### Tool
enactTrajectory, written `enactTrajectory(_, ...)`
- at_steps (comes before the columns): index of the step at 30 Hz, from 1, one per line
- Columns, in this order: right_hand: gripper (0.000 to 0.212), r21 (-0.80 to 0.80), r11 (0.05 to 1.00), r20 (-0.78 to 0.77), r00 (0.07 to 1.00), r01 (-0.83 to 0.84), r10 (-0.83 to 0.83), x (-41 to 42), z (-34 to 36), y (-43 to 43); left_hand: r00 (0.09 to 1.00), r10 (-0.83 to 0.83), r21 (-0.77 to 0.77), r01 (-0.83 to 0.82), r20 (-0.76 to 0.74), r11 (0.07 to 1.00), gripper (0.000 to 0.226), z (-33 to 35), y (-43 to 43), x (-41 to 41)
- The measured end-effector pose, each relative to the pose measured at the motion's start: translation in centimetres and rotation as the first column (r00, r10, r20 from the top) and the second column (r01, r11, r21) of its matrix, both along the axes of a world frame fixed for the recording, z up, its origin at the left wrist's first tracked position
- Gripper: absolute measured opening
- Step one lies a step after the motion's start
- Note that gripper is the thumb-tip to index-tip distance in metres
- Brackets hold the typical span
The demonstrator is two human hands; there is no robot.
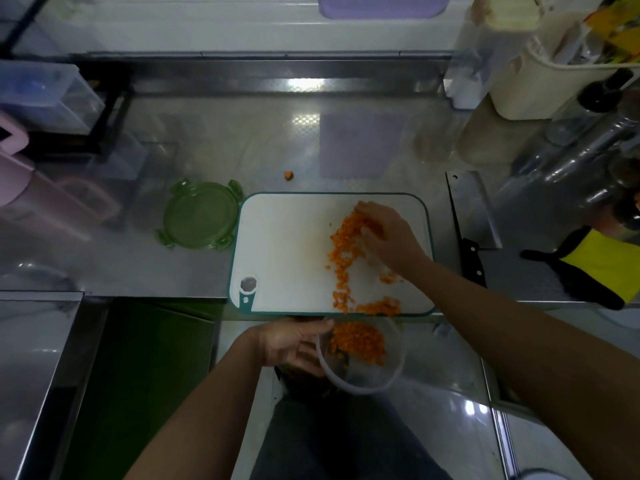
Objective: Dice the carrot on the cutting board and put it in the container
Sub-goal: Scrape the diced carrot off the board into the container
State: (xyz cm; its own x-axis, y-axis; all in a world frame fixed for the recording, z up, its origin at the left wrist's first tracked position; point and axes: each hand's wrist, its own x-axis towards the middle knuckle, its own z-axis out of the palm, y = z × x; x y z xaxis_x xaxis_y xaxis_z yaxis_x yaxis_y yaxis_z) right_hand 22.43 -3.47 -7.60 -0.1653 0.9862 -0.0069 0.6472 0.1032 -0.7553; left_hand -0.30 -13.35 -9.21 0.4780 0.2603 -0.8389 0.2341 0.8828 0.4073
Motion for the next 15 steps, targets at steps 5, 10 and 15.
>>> enactTrajectory(5, 0.027, 0.044, 0.998, -0.059, 0.997, 0.045, -0.042, 0.4, 0.0, 1.2, 1.000, -0.011, 0.002, 0.011, 0.016, 1.000, 0.051, 0.0, 0.3, -0.2)
enactTrajectory(10, 0.036, -0.034, 0.999, 0.004, 1.000, 0.021, -0.021, 0.3, -1.1, 2.5, 1.000, -0.003, -0.008, 0.004, 0.014, 1.000, 0.050, 0.2, 0.3, -0.1)
enactTrajectory(15, 0.034, -0.032, 0.995, -0.071, 0.993, -0.097, 0.094, 0.4, -1.7, -0.4, 1.000, -0.001, -0.010, 0.001, 0.009, 1.000, 0.049, 0.3, 0.2, 0.0)
